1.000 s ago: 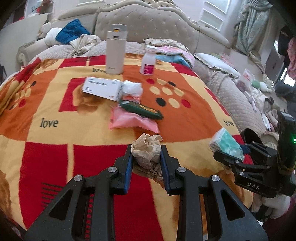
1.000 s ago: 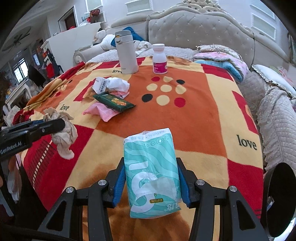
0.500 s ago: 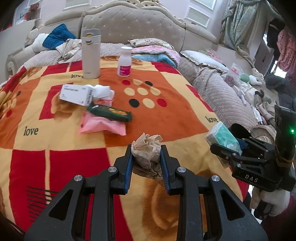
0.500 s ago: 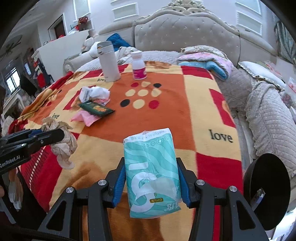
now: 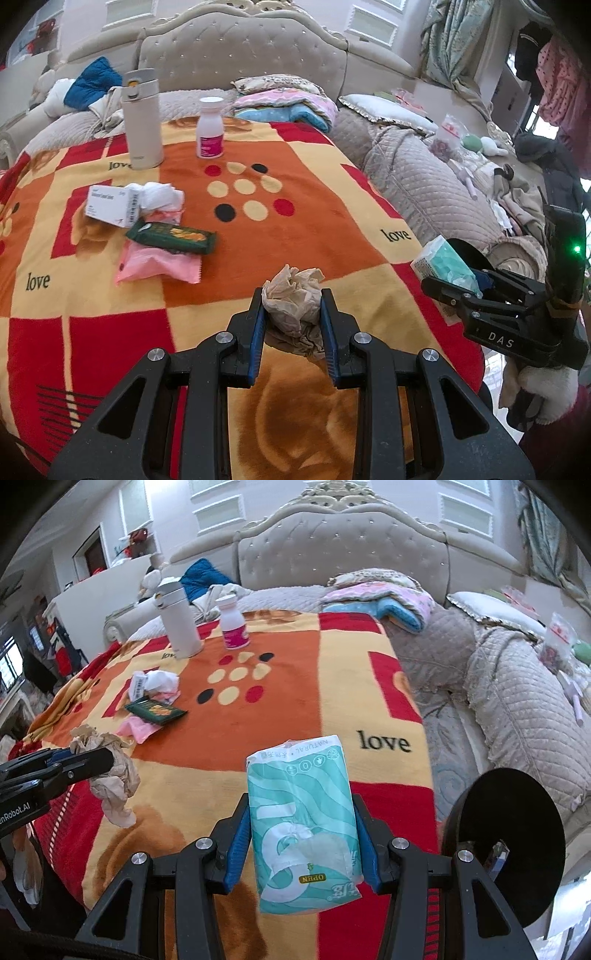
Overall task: Collect trash
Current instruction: 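Carry the crumpled paper and tissue pack over the black bin and release both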
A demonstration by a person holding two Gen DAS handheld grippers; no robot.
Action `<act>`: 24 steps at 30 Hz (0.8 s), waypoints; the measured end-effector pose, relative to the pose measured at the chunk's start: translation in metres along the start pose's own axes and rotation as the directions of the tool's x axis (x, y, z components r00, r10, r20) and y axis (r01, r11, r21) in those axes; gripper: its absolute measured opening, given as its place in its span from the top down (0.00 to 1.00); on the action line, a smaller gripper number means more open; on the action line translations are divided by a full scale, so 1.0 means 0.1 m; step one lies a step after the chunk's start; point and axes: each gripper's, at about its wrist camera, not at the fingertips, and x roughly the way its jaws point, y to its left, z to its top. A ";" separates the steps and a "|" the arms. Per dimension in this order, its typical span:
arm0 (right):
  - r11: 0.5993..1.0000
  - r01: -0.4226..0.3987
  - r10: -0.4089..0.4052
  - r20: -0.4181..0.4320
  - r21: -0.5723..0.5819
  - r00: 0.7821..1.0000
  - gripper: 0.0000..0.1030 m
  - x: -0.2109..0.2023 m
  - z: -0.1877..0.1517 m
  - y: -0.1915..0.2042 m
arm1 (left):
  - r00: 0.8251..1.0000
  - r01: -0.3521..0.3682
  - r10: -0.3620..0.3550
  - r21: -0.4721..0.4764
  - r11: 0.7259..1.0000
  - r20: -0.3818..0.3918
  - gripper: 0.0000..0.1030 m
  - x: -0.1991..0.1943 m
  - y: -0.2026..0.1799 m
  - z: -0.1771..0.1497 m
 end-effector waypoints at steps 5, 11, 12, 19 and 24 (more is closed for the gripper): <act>1.000 0.018 -0.018 0.004 0.023 1.000 0.53 -0.06 -0.05 -0.15 | 1.000 0.017 -0.016 0.031 0.999 -0.021 0.76 0.12 -0.18 0.02; 0.997 0.049 -0.050 0.004 0.064 0.999 0.53 -0.14 -0.12 -0.41 | 0.999 0.042 -0.040 0.073 0.996 -0.033 0.76 0.23 -0.41 0.05; 0.996 0.056 -0.056 0.004 0.073 0.998 0.53 -0.16 -0.13 -0.46 | 0.998 0.046 -0.043 0.078 0.996 -0.035 0.76 0.24 -0.44 0.05; 0.987 0.090 -0.092 0.006 0.133 0.996 0.53 -0.26 -0.22 -0.79 | 0.996 0.072 -0.066 0.117 0.991 -0.054 0.76 0.37 -0.71 0.09; 0.979 0.112 -0.114 0.000 0.171 0.994 0.53 -0.32 -0.30 -1.01 | 0.994 0.099 -0.089 0.141 0.985 -0.070 0.76 0.47 -0.90 0.11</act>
